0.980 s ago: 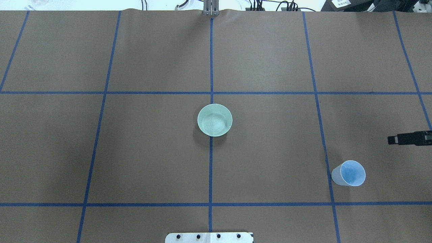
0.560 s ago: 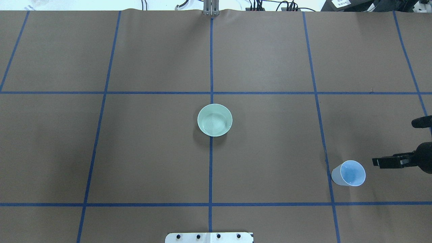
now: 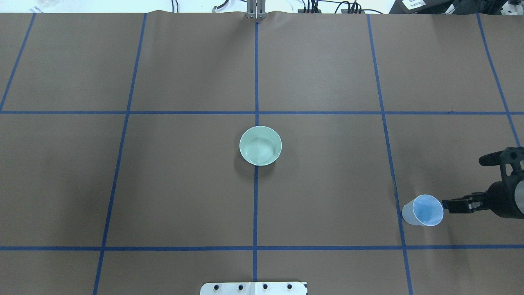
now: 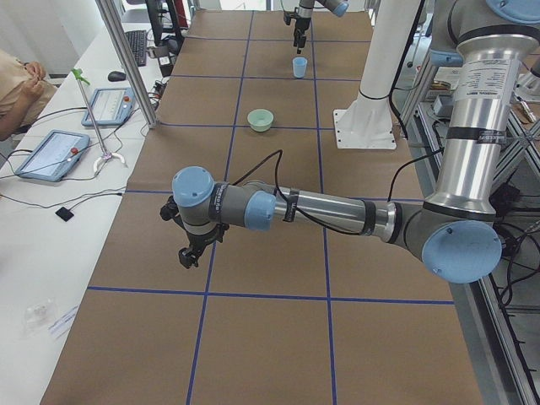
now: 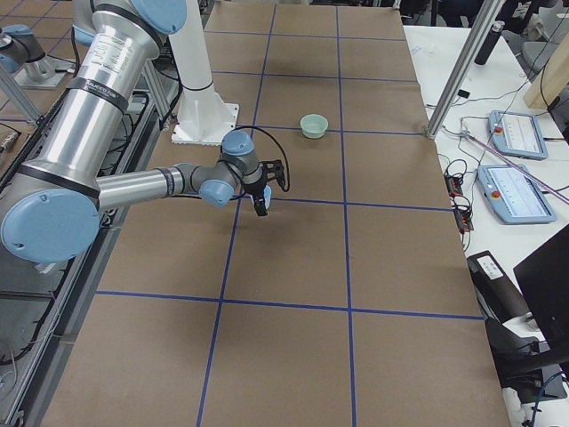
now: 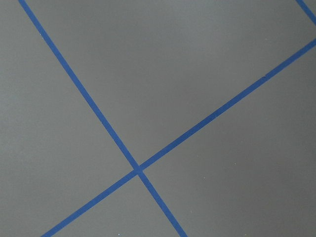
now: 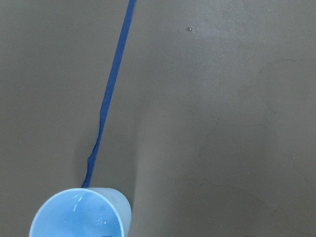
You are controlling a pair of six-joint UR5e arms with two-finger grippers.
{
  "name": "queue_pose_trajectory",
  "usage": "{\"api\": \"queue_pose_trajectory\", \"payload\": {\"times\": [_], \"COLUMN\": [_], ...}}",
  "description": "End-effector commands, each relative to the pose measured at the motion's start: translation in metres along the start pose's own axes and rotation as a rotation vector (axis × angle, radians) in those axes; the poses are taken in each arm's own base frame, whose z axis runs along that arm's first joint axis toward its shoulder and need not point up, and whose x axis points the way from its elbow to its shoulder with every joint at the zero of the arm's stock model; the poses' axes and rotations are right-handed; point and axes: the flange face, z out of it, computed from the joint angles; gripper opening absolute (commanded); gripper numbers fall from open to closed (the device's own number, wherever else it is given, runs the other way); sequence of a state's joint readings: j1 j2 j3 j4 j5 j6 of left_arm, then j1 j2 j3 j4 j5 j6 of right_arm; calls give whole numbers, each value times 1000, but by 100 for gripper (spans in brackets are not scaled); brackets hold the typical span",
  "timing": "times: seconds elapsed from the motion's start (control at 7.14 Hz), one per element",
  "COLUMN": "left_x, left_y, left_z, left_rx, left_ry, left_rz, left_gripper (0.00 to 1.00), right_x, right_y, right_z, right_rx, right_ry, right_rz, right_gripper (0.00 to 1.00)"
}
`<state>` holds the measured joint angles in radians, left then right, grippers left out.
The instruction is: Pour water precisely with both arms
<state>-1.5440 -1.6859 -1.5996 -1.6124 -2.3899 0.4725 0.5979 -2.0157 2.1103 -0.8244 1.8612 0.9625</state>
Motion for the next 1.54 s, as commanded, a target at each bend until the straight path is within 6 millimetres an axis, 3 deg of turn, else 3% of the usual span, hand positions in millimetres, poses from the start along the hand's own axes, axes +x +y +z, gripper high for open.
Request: {"api": "queue_pose_trajectory", "payload": {"times": [0.0, 0.14, 0.42, 0.7, 0.98, 1.4], "left_x": [-2, -2, -2, -2, -2, -2], "left_y": [1, 1, 1, 2, 9, 13], "left_z": [-2, -2, -3, -2, 0, 2], "left_rx": [1, 2, 5, 4, -1, -3], "left_ry": [-2, -2, -4, -3, -1, 0], "left_rz": [-6, -5, -3, -4, -9, -11], "left_gripper": [100, 100, 100, 100, 100, 100], "right_x": [-7, -7, -13, -27, -31, -29], "right_y": [0, 0, 3, 14, 20, 20], "right_z": [2, 3, 6, 19, 24, 24], "right_rx": [-2, -6, -6, 30, 17, 15], "right_ry": [-11, -11, -10, 17, 20, 22], "right_rz": [-9, 21, 263, 317, 261, 196], "right_gripper": [90, 91, 91, 90, 61, 0]}}
